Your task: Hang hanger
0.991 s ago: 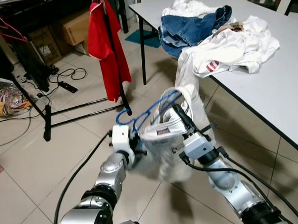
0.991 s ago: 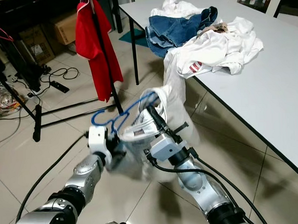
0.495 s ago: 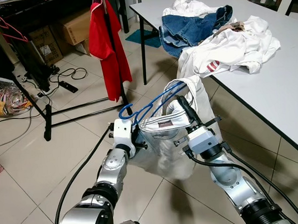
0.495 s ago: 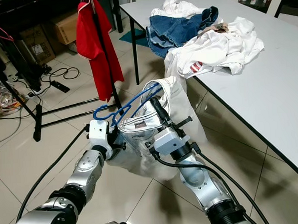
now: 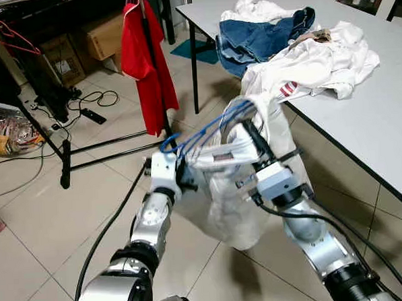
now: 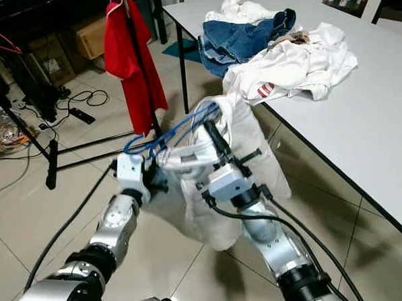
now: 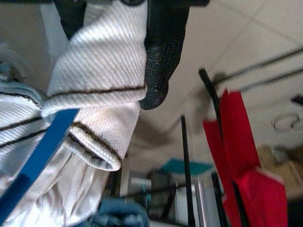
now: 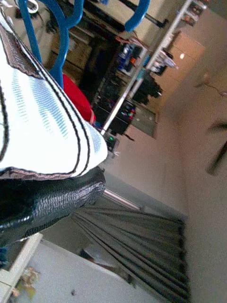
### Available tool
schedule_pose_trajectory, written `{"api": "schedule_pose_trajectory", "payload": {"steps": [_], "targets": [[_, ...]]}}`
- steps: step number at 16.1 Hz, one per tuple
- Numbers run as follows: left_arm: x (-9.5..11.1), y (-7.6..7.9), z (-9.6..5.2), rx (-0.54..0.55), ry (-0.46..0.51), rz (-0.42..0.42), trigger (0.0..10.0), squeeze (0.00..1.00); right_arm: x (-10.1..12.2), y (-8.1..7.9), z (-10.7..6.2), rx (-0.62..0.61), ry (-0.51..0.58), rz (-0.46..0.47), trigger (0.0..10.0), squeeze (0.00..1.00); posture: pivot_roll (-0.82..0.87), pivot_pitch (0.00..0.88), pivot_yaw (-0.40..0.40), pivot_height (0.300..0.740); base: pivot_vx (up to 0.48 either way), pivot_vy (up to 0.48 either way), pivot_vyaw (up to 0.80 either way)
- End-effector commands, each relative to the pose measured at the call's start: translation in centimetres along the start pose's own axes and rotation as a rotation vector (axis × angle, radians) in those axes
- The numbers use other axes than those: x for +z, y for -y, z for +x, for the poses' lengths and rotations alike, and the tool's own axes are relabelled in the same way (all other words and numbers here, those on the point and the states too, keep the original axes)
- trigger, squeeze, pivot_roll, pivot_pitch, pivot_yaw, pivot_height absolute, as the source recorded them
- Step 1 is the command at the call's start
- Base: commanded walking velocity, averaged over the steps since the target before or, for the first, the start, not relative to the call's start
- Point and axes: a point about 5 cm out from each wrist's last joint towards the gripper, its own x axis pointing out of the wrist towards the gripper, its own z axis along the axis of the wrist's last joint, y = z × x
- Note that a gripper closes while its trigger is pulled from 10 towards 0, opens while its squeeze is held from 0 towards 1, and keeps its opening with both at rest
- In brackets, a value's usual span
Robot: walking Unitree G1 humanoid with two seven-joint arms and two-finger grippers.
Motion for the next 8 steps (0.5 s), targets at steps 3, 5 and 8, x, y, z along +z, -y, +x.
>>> {"api": "schedule_pose_trajectory", "payload": {"steps": [3,5,8], "targets": [[1.47,-0.42,0.63,0.027,0.064,0.028,10.0,0.0,1.16,1.39,1.25,-0.068,0.078,-0.001,10.0,0.44,0.01,0.0,0.081,0.74,0.0,0.0,0.0],[1.43,-0.41,0.59,0.026,0.066,0.035,10.0,0.0,1.16,1.39,1.25,-0.07,0.076,-0.005,10.0,0.39,0.01,0.0,0.083,0.74,0.0,0.0,0.0],[1.33,-0.73,0.41,0.041,0.07,0.066,10.0,0.0,1.21,1.44,1.26,-0.072,0.075,-0.014,10.0,0.08,0.01,0.0,0.083,0.74,0.0,0.0,0.0]]}}
